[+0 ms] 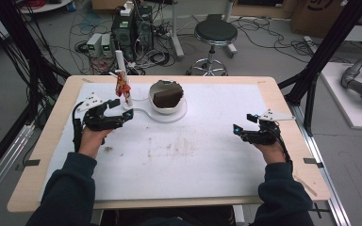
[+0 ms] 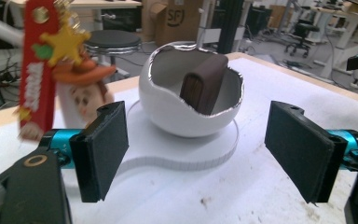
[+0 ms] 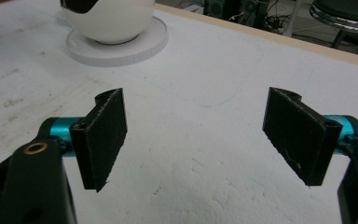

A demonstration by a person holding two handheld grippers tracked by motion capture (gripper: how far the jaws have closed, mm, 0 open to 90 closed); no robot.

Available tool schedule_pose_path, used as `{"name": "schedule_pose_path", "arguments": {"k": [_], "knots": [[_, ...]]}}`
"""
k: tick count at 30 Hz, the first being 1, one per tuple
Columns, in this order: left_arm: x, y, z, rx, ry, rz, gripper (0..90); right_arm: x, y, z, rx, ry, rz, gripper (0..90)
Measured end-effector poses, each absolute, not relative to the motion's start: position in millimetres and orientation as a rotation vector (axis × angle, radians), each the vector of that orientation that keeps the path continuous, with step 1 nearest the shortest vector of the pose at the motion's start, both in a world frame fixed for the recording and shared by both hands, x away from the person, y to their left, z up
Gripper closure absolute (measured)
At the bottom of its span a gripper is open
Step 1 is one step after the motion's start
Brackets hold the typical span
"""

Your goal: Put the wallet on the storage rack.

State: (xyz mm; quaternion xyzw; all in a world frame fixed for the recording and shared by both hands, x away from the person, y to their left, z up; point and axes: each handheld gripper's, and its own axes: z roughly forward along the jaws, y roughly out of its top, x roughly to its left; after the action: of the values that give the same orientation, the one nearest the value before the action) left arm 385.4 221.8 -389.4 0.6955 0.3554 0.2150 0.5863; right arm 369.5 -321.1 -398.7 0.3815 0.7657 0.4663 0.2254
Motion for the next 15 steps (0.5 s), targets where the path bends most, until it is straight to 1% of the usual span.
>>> {"name": "schedule_pose_path", "arguments": {"k": [9, 15], "knots": [[360, 232, -400, 1.608, 0.861, 0.552, 21.3, 369, -325, -402, 1.069, 2.108, 1.253, 22.0], [355, 239, -404, 1.594, 0.886, 0.564, 21.3, 368, -324, -404, 1.082, 2.108, 1.252, 22.0]]}}
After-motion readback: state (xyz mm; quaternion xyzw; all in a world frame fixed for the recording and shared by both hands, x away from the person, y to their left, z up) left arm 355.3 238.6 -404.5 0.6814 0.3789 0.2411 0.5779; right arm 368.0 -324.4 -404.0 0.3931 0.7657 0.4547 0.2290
